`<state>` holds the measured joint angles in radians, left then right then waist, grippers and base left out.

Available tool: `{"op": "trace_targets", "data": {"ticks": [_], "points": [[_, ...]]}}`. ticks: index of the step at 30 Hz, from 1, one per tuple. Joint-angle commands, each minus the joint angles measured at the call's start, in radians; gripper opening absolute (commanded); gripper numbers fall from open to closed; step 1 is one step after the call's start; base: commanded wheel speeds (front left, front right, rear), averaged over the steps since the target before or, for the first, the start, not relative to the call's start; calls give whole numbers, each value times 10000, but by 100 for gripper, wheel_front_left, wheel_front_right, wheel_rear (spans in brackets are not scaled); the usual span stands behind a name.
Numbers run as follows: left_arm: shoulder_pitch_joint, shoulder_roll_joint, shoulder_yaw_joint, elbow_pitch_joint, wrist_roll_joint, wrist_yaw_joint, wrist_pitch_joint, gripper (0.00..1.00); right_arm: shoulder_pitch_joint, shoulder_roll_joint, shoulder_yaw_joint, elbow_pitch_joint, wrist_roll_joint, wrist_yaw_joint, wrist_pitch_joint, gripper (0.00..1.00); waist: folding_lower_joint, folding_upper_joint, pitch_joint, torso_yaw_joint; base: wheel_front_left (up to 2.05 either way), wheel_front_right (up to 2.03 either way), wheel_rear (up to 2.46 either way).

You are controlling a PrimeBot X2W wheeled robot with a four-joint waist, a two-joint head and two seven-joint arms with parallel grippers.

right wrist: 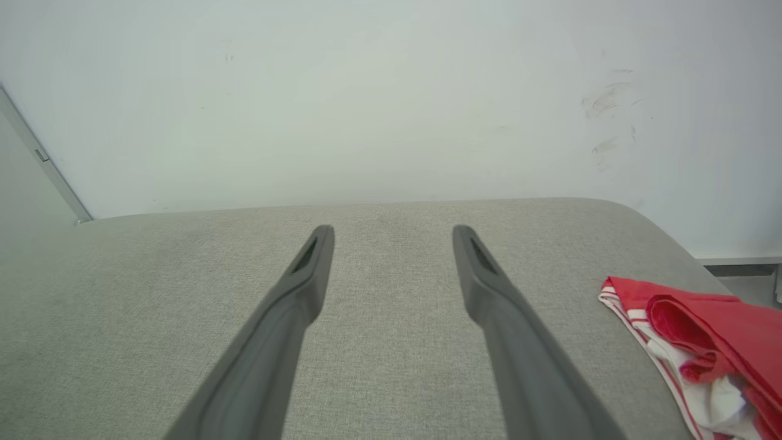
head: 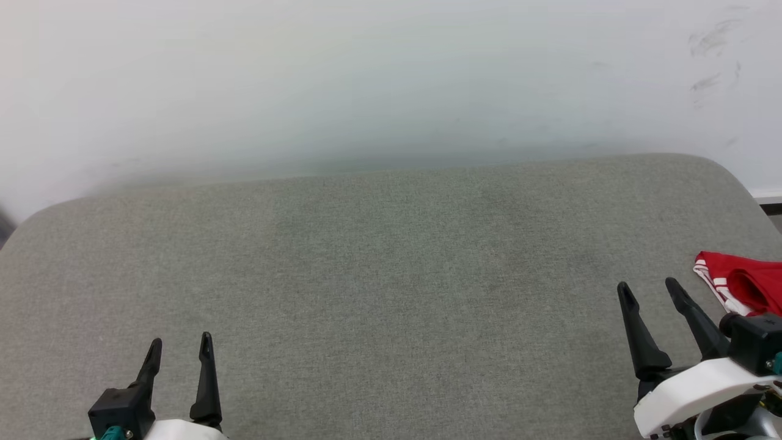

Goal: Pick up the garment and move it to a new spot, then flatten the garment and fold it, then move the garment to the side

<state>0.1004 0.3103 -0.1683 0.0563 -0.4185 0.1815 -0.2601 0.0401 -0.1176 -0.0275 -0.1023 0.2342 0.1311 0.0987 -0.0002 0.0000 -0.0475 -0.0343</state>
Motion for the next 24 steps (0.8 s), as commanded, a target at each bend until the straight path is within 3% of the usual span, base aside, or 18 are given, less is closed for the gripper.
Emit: {"op": "trace_targets", "data": {"ticks": [1, 17, 18, 24], "points": [[115, 21, -35, 42, -40, -41, -69, 100, 127, 86, 8, -143, -95, -7, 57, 100, 2, 0, -26, -3, 0, 0, 0], [-56, 43, -65, 240, -68, -62, -69, 100, 239, 91, 178, -571, -17, -7, 284, 100, 2, 0, 27, 22, 0, 0, 0], [-18, 13, -78, 237, -66, -52, 3, 0, 101, 82, 166, -523, -67, 0, 254, 0, 2, 0, 27, 21, 0, 0, 0], [12, -235, -67, 508, -588, -168, 164, 0, 97, 115, 132, -94, 510, 0, 251, 0, 2, 0, 45, 30, 0, 0, 0]]}}
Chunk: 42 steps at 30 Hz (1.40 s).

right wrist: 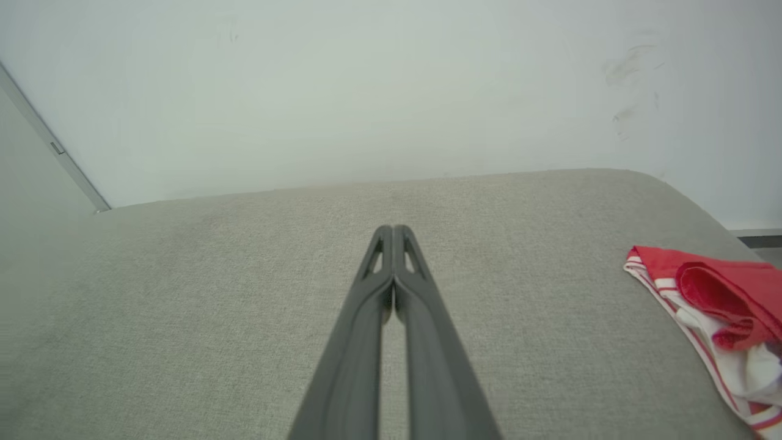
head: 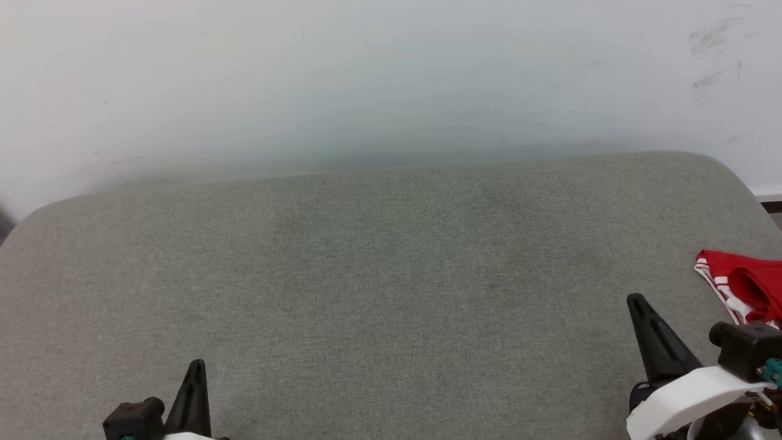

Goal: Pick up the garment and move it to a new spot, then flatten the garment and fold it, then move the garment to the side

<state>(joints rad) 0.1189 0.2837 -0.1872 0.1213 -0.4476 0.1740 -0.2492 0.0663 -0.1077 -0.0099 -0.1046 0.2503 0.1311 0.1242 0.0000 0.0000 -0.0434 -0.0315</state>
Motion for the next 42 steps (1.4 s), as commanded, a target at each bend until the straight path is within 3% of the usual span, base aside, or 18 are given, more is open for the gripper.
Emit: {"op": "trace_targets", "data": {"ticks": [1, 42], "points": [[-204, 1, 163, -125, -467, -134, 105, 0, -190, 23, -61, -20, 544, 0, -4, 0, 0, 0, 8, 5, 0, 0, 0], [-1244, -1033, 1451, 528, -5749, -1520, 1705, 0, -978, 286, -530, 1605, 6658, -2, -61, 0, 0, 0, 158, 108, 0, 0, 0]]}}
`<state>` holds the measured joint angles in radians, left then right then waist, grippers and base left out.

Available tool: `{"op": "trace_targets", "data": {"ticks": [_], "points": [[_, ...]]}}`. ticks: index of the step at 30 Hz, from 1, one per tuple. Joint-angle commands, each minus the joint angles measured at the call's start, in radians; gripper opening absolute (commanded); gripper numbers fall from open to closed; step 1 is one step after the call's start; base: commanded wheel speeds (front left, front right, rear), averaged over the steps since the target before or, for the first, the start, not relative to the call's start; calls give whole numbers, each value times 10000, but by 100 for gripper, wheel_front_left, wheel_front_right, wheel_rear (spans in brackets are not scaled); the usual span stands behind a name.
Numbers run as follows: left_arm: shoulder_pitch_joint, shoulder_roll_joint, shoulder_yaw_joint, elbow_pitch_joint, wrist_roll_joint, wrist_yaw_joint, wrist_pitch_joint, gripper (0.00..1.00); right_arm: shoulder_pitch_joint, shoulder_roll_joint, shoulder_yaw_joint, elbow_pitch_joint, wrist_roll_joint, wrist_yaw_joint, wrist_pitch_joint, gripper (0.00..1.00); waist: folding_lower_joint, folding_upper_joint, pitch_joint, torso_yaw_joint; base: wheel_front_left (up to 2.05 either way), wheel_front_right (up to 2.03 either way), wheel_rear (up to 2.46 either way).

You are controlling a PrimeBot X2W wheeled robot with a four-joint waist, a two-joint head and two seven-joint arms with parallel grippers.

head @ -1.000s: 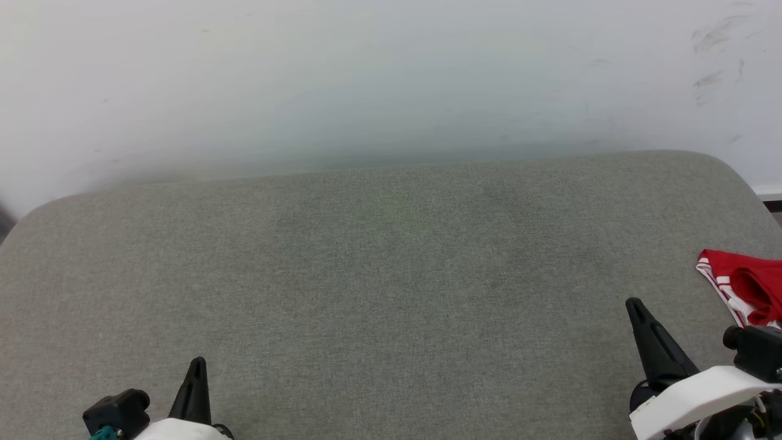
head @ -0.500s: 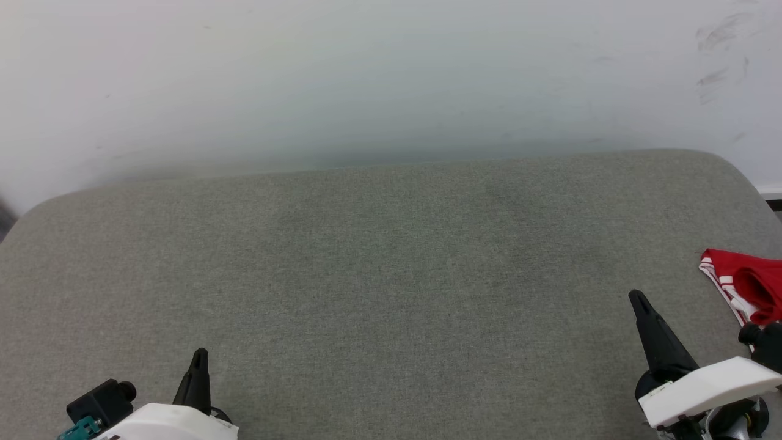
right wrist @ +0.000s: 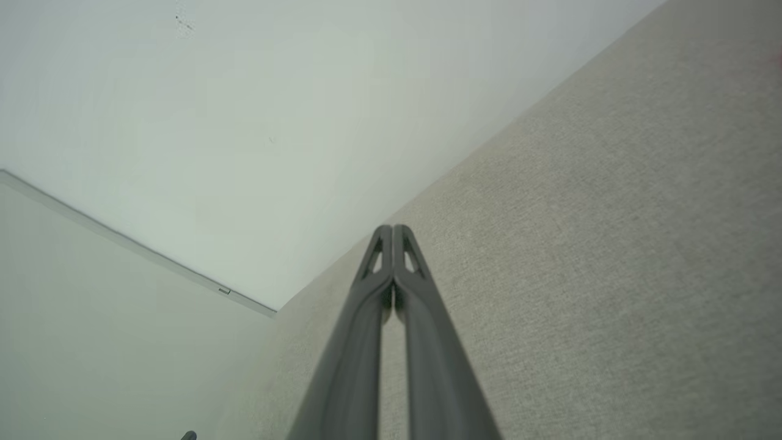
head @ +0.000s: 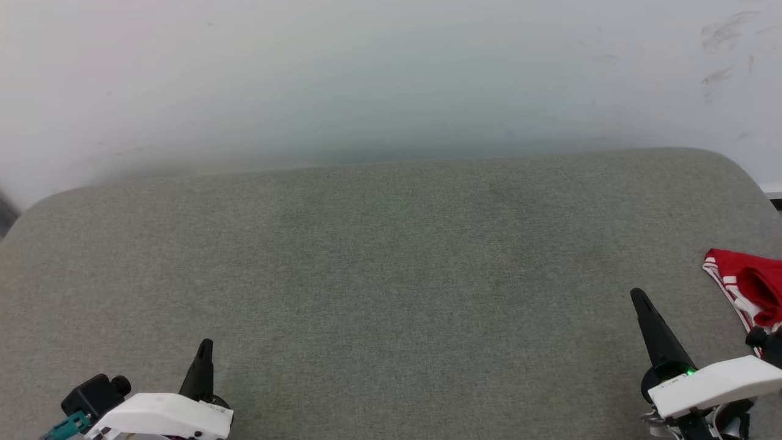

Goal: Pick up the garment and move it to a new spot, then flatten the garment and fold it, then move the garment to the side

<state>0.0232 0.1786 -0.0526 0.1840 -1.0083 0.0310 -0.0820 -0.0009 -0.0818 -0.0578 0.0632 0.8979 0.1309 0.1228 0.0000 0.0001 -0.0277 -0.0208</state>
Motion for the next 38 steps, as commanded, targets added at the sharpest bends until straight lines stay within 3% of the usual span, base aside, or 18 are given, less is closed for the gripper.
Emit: {"op": "trace_targets", "data": {"ticks": [1, 38], "points": [[-299, -6, 132, -88, -243, -107, 72, 0, -325, 32, -61, -41, 306, 0, -49, 0, 0, -1, 5, 4, 0, 0, 0], [-918, -715, 979, 301, -3538, -975, 1121, 0, -791, 197, -358, 1010, 4153, 0, -77, 0, 0, -1, 148, 101, 0, 0, 0]]}}
